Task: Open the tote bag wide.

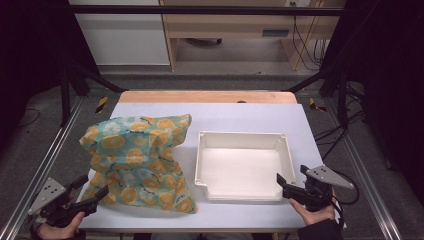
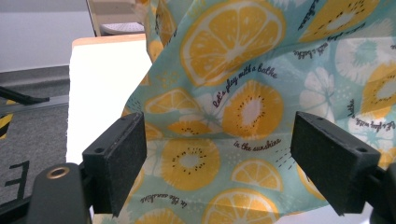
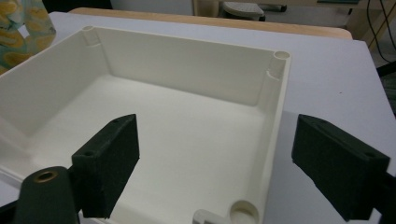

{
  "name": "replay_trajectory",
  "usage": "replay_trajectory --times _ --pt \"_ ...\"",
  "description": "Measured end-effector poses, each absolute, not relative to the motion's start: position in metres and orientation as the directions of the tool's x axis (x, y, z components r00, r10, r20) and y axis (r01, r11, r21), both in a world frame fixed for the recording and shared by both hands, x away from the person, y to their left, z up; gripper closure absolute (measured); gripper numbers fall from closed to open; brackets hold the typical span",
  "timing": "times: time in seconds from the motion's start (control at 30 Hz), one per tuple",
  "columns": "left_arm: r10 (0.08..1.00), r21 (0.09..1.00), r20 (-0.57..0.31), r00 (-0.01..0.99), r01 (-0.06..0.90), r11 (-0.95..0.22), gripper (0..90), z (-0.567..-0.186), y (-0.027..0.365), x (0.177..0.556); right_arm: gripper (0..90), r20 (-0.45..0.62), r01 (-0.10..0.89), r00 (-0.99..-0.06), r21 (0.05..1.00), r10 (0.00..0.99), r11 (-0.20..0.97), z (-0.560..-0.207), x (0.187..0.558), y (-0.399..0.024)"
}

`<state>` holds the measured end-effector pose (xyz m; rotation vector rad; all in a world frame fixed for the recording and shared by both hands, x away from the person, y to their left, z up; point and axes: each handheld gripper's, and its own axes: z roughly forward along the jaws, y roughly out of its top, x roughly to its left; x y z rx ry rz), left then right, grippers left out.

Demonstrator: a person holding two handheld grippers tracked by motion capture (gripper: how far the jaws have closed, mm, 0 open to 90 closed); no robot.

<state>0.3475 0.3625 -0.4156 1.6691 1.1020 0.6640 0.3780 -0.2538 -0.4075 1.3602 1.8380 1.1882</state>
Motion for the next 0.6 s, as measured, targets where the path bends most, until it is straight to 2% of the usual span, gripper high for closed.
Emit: replay_trajectory --times 0.2,0.6 --pt "0.896 0.932 -0.087 0.436 0.353 -0.081 18.5 -0.414 0.364 0.348 19.1 0.072 0.449 -0.353 0.888 0.933 0.101 -0.404 0.378 -0.243" --pt "0.889 0.936 -0.085 0.45 0.342 -0.083 19.0 -0.41 0.361 0.348 19.0 0.082 0.439 -0.399 0.892 0.913 0.111 -0.397 0.383 -0.222"
